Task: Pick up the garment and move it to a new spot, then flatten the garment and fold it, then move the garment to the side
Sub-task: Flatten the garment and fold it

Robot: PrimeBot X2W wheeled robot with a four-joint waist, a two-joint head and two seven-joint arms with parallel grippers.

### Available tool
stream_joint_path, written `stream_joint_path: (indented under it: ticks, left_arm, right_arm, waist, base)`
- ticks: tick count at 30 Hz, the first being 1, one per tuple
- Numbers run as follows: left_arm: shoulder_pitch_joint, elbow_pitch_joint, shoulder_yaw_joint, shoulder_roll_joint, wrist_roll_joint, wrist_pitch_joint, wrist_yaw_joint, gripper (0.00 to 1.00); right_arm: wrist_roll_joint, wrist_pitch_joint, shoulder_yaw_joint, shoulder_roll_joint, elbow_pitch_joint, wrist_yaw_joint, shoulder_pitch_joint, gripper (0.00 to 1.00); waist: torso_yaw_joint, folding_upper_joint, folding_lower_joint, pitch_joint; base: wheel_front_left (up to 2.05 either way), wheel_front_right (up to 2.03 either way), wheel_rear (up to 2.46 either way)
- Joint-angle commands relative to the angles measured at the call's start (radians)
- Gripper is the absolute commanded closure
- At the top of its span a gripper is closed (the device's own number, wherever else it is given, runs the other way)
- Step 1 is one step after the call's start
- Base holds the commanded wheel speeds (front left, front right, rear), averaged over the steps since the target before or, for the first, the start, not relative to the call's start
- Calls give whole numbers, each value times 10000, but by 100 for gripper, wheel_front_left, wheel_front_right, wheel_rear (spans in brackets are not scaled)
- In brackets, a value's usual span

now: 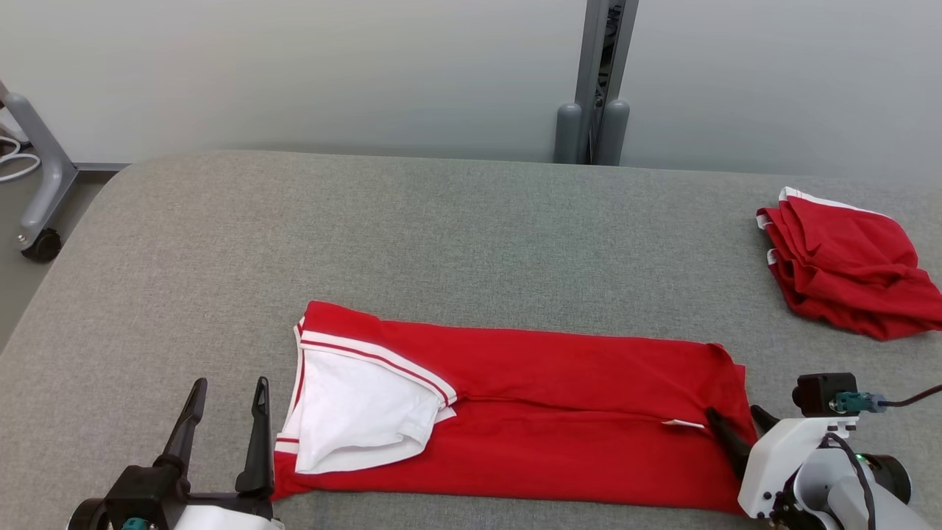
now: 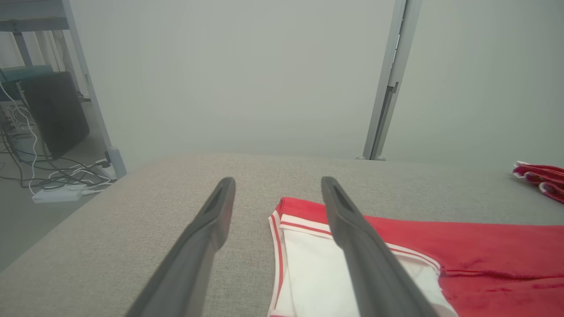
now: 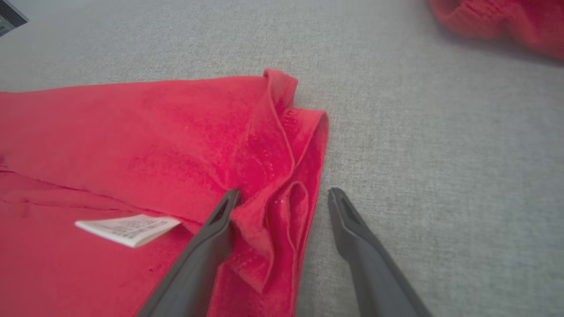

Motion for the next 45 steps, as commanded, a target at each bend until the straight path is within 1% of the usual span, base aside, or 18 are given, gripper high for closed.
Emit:
stream_joint_path:
  ticks: [1, 4, 6, 7, 8, 9, 10, 11, 18, 24, 26, 28, 33, 39, 42, 45]
  left_arm:
    - [-126, -17, 25, 37, -25, -33, 46, 0]
    - [-131, -22, 24, 36, -42, -33, 54, 0]
    - [-148, -19, 16, 36, -55, -33, 52, 0]
    - [-155, -14, 10, 36, -65, -33, 51, 0]
    - [-155, -14, 10, 36, -65, -33, 51, 0]
    - [-160, -9, 10, 36, -75, -33, 48, 0]
    - [-169, -2, 4, 34, -76, -33, 44, 0]
    - [-177, 11, 4, 36, -62, -33, 38, 0]
    - [-183, 53, 41, 36, -25, -33, 23, 0]
    - [-116, 48, -12, 36, -49, -33, 59, 0]
    - [-80, 48, -27, 36, -73, -33, 78, 0]
    - [-47, 56, -42, 36, -92, -33, 78, 0]
    - [-54, 91, -126, 36, -132, -33, 74, 0]
    - [-117, 167, -263, 36, -126, -33, 68, 0]
    - [-156, 212, -350, 36, -142, -33, 53, 0]
    - [-167, 235, -416, 36, -184, -33, 57, 0]
  right_arm:
    - [188, 163, 60, 46, 59, -3, -54, 0]
    - [444, 453, 185, 101, 128, -1, 7, 0]
    - [667, 432, 252, 136, -16, -1, 26, 0]
    - [733, 415, 292, 113, -62, -1, 24, 53]
    - [733, 415, 292, 113, -62, -1, 24, 53]
    - [790, 383, 363, 91, -132, -1, 17, 69]
    - [890, 240, 378, 69, -236, -1, -11, 82]
    - [947, 133, 402, 9, -303, -1, -45, 100]
    - [1222, -587, 562, -623, -534, -3, -214, 100]
    - [1431, -699, 699, -1383, -663, -3, -57, 100]
    - [1652, -638, 762, -1479, -961, -3, 4, 100]
    - [2004, -518, 849, -1603, -1459, -1, 56, 100]
    - [3364, 93, 1193, -1949, -3302, -1, 241, 100]
    - [4604, 676, 1592, -2406, -5193, -1, 157, 100]
    - [5199, 870, 1721, -2384, -5811, -1, 114, 100]
    - [5740, 1067, 1904, -2212, -6281, -1, 55, 100]
  waist:
    - [4, -1, 0, 18]
    - [-10, -1, 0, 29]
    - [-23, -1, 0, 38]
    - [-26, -1, 0, 44]
    - [-26, -1, 0, 44]
    - [-30, -1, 0, 49]
    - [-33, -1, 0, 59]
    - [-34, -1, 0, 66]
    - [-72, -1, 0, 49]
    - [-145, -1, 0, -19]
    - [-195, -1, 0, -43]
    - [-263, -1, 0, -61]
    - [-384, -1, 0, -98]
    - [-372, -1, 0, -172]
    - [-282, -1, 0, -210]
    - [-147, -1, 0, -243]
  base:
    - [0, 0, 0]
    - [0, 0, 0]
    - [0, 0, 0]
    - [0, 0, 0]
    - [0, 0, 0]
    - [0, 0, 0]
    - [0, 0, 0]
    - [0, 0, 0]
    - [0, 0, 0]
    - [0, 0, 0]
    - [0, 0, 0]
    - [0, 0, 0]
    - [0, 0, 0]
    - [0, 0, 0]
    - [0, 0, 0]
    - [0, 0, 0]
